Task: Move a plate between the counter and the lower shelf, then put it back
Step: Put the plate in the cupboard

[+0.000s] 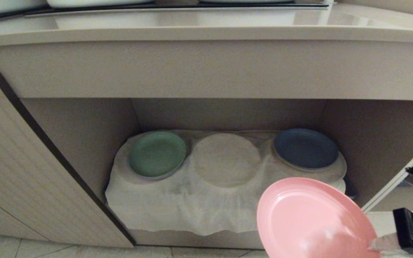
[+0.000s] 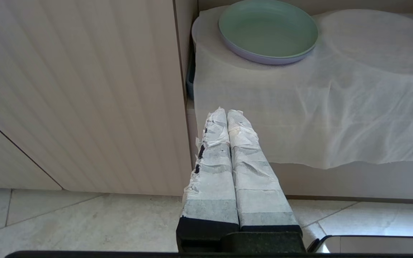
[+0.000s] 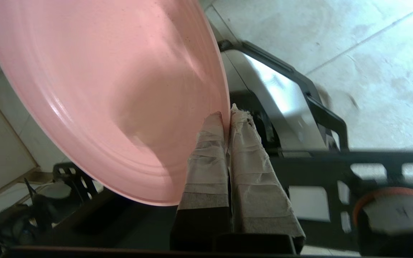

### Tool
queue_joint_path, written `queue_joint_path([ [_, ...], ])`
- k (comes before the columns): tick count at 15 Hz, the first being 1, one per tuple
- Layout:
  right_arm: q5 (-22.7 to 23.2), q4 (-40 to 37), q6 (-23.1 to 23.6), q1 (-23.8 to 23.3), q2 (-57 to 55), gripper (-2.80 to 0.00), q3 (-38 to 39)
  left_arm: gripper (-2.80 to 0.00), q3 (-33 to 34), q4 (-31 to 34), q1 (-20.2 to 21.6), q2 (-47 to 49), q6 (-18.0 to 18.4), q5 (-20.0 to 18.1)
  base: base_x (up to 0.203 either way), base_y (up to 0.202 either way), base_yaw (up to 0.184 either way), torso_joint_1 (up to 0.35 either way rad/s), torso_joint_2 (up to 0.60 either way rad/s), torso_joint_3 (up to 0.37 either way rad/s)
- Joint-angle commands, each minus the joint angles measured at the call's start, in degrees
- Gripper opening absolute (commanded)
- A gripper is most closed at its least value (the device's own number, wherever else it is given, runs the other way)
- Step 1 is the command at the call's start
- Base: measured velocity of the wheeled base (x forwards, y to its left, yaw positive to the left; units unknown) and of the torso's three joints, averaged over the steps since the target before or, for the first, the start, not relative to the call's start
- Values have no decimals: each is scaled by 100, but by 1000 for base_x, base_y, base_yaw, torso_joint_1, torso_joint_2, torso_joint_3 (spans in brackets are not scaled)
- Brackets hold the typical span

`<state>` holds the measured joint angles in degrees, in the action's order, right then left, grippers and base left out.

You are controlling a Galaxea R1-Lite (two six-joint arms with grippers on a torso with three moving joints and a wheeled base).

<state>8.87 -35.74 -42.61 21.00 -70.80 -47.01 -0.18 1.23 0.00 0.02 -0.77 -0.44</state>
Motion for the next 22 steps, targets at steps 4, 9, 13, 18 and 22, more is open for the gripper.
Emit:
queue_joint_path([
  [4,267,766,-37,9,-900,-280,-67,-280,1,0,0,-2,-5,0,0,0,0,0,0,0],
  [9,487,1045,-59,18,-1636,-280,-475,-280,1,0,0,-2,-2,0,0,0,0,0,0,0],
  [13,589,1505,-72,19,-2101,-280,-619,-280,1,0,0,-2,-6,0,0,0,0,0,0,0],
  [18,604,1654,-164,70,-2699,-280,-1047,-280,1,0,0,-2,-2,0,0,0,0,0,0,0],
  [22,598,2180,-540,243,-3052,-280,-1224,-280,1,0,0,-2,-2,0,0,0,0,0,0,0],
])
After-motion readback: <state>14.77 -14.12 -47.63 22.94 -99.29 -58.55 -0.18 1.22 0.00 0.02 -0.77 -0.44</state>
